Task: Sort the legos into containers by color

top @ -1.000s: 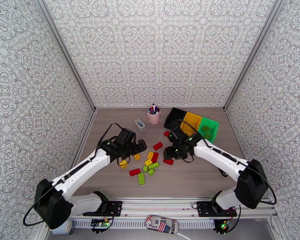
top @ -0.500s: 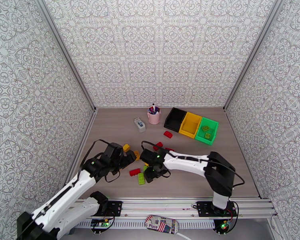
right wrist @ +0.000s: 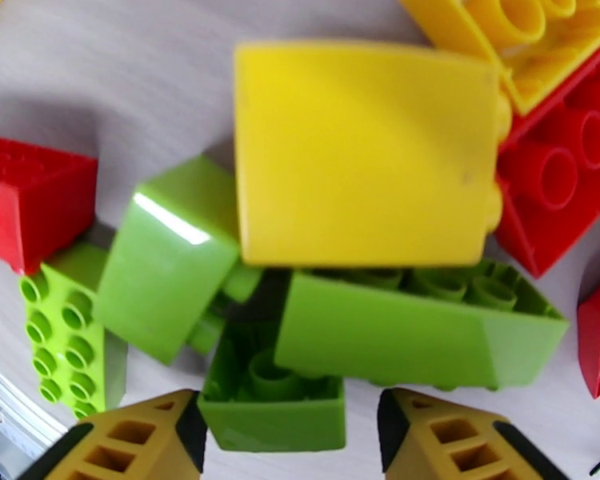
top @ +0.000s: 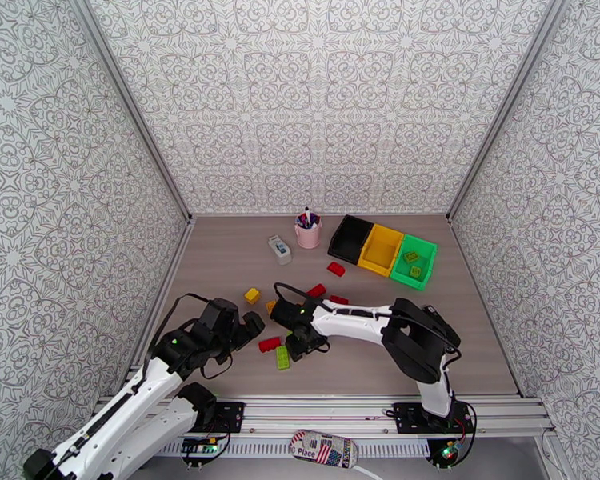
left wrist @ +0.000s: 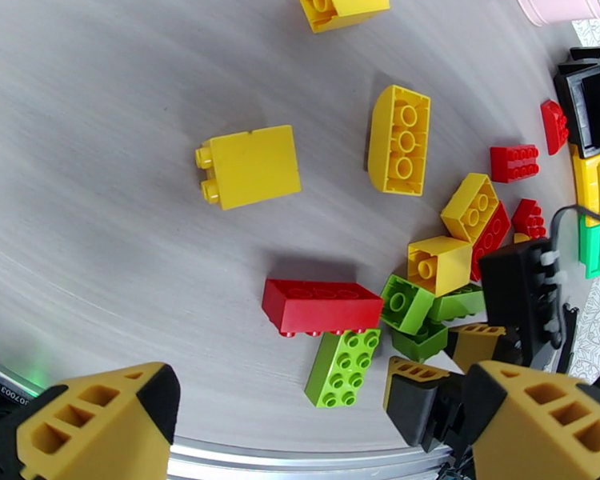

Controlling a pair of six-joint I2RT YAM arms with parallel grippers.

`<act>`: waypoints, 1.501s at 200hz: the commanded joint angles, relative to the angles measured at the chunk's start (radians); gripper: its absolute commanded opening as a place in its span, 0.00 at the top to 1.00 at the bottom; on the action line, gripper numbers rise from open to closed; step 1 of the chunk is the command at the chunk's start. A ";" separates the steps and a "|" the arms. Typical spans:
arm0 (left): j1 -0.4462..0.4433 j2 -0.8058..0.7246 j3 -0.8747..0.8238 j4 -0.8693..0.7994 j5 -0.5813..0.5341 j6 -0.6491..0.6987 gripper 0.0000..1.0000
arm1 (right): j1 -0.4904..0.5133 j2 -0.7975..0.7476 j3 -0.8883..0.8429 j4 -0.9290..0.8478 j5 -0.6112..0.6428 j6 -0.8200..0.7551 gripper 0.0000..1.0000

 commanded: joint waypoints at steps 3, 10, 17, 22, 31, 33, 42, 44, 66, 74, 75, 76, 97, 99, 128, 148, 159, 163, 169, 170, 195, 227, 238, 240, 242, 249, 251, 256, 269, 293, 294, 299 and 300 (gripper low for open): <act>0.011 0.025 0.009 -0.002 -0.012 0.005 0.01 | -0.014 0.025 0.034 -0.021 0.018 -0.008 0.42; 0.009 0.034 0.013 0.002 -0.011 0.008 0.01 | -0.016 0.027 0.034 -0.019 0.016 -0.009 0.44; 0.009 0.041 0.016 0.006 -0.009 0.009 0.01 | -0.016 0.027 0.034 -0.020 0.015 -0.011 0.46; 0.008 0.045 0.018 0.009 -0.010 0.010 0.01 | -0.016 0.027 0.035 -0.020 0.013 -0.012 0.47; 0.008 0.052 0.020 0.014 -0.009 0.010 0.01 | -0.017 0.025 0.035 -0.021 0.012 -0.014 0.51; 0.006 0.053 0.021 0.015 -0.008 0.009 0.01 | -0.017 0.024 0.035 -0.021 0.012 -0.014 0.52; 0.006 0.059 0.023 0.020 -0.008 0.009 0.01 | -0.018 0.021 0.034 -0.021 0.008 -0.016 0.56; 0.006 0.061 0.024 0.022 -0.009 0.010 0.01 | -0.018 0.021 0.034 -0.021 0.008 -0.016 0.57; 0.003 0.082 0.032 0.036 -0.004 0.013 0.01 | -0.017 -0.005 0.027 -0.017 0.004 -0.014 0.67; 0.002 0.091 0.037 0.042 -0.001 0.015 0.01 | -0.018 -0.018 0.022 -0.015 0.004 -0.009 0.69; 0.002 0.092 0.037 0.044 0.000 0.015 0.01 | -0.017 -0.019 0.021 -0.015 0.004 -0.008 0.69; 0.002 0.094 0.038 0.044 0.001 0.016 0.01 | -0.017 -0.021 0.020 -0.014 0.004 -0.008 0.70; -0.004 0.126 0.053 0.077 0.014 0.026 0.01 | -0.021 -0.062 -0.002 -0.005 -0.003 0.008 0.73; -0.005 0.129 0.054 0.082 0.016 0.027 0.01 | -0.021 -0.064 -0.004 -0.005 -0.005 0.010 0.73; -0.036 0.181 0.063 0.185 0.036 0.027 0.01 | -0.038 -0.131 -0.031 -0.007 -0.019 0.033 0.76; -0.070 0.236 0.078 0.266 0.056 0.025 0.01 | -0.065 -0.188 -0.057 -0.003 -0.025 0.052 0.77; -0.089 0.275 0.100 0.303 0.070 0.035 0.01 | -0.087 -0.227 -0.075 0.006 -0.033 0.064 0.78; -0.096 0.290 0.109 0.313 0.074 0.040 0.01 | -0.097 -0.240 -0.081 0.007 -0.035 0.068 0.78; -0.107 0.313 0.126 0.329 0.082 0.050 0.01 | -0.111 -0.261 -0.090 0.011 -0.038 0.074 0.78; -0.108 0.317 0.130 0.331 0.083 0.052 0.01 | -0.114 -0.265 -0.093 0.011 -0.038 0.075 0.78; -0.153 0.431 0.215 0.403 0.132 0.104 0.01 | -0.189 -0.345 -0.130 0.025 -0.057 0.095 0.79; -0.192 0.582 0.333 0.480 0.207 0.150 0.01 | -0.316 -0.425 -0.171 0.029 -0.086 0.110 0.80; -0.200 0.626 0.371 0.506 0.233 0.159 0.01 | -0.362 -0.450 -0.183 0.028 -0.095 0.109 0.80; -0.200 0.635 0.378 0.511 0.237 0.160 0.01 | -0.369 -0.454 -0.185 0.027 -0.096 0.108 0.80; -0.201 0.644 0.386 0.517 0.242 0.161 0.01 | -0.378 -0.458 -0.186 0.025 -0.096 0.108 0.80; -0.203 0.674 0.410 0.530 0.261 0.166 0.01 | -0.408 -0.473 -0.193 0.022 -0.099 0.105 0.80; -0.205 0.683 0.418 0.535 0.275 0.167 0.01 | -0.416 -0.477 -0.193 0.020 -0.101 0.104 0.80; -0.206 0.704 0.439 0.543 0.291 0.170 0.01 | -0.438 -0.488 -0.198 0.018 -0.105 0.101 0.80; -0.211 0.759 0.495 0.554 0.323 0.184 0.01 | -0.496 -0.514 -0.209 0.012 -0.116 0.093 0.80; -0.221 0.859 0.609 0.552 0.369 0.209 0.01 | -0.605 -0.544 -0.219 -0.013 -0.127 0.066 0.80; -0.221 0.863 0.614 0.551 0.370 0.210 0.01 | -0.609 -0.545 -0.219 -0.015 -0.128 0.065 0.80; -0.222 0.882 0.637 0.553 0.381 0.213 0.01 | -0.632 -0.548 -0.218 -0.023 -0.127 0.057 0.80; -0.222 0.885 0.642 0.554 0.382 0.213 0.01 | -0.636 -0.549 -0.218 -0.023 -0.126 0.055 0.80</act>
